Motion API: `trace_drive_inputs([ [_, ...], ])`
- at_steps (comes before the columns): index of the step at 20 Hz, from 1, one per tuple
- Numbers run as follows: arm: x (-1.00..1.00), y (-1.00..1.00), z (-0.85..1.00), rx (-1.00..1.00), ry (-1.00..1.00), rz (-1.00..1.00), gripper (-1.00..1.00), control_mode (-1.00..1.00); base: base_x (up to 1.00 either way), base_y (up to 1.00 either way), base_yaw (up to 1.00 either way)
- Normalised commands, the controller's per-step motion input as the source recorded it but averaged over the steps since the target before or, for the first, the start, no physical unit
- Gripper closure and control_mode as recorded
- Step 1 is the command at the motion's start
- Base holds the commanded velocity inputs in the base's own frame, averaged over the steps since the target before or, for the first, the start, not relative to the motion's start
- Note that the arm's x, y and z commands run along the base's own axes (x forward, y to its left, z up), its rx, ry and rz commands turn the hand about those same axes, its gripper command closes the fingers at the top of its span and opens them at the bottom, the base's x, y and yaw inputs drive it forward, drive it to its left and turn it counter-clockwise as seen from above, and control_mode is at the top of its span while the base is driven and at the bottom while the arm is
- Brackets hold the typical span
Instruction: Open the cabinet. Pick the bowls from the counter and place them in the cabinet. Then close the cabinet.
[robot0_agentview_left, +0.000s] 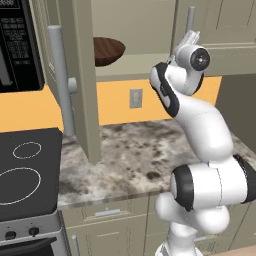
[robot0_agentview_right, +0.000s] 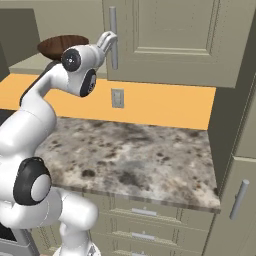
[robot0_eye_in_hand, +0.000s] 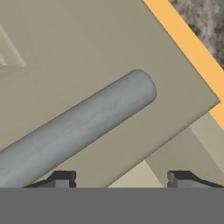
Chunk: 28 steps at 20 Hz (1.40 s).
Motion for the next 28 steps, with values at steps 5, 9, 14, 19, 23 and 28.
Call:
trace_drive_inputs([
  [5,-0.11,0.0,-0.01,-0.1,0.0,0.0,-1.0,-1.0,0.0,0.0,0.0],
  [9,-0.23,0.0,0.0,-0.1,-0.01,0.0,-1.0,-1.0,0.0,0.0,0.0],
  [14,-0.42,0.0,0.05,-0.08,0.0,0.0,-1.0,-1.0,0.0,0.0,0.0],
  [19,-0.7,0.0,0.12,-0.09,0.0,0.0,-1.0,-1.0,0.0,0.0,0.0],
  [23,-0.76,0.0,0.06,-0.08,0.0,0.0,-1.0,-1.0,0.0,0.0,0.0],
  [28,-0.83,0.0,0.0,-0.09,0.0,0.0,-1.0,-1.0,0.0,0.0,0.0],
])
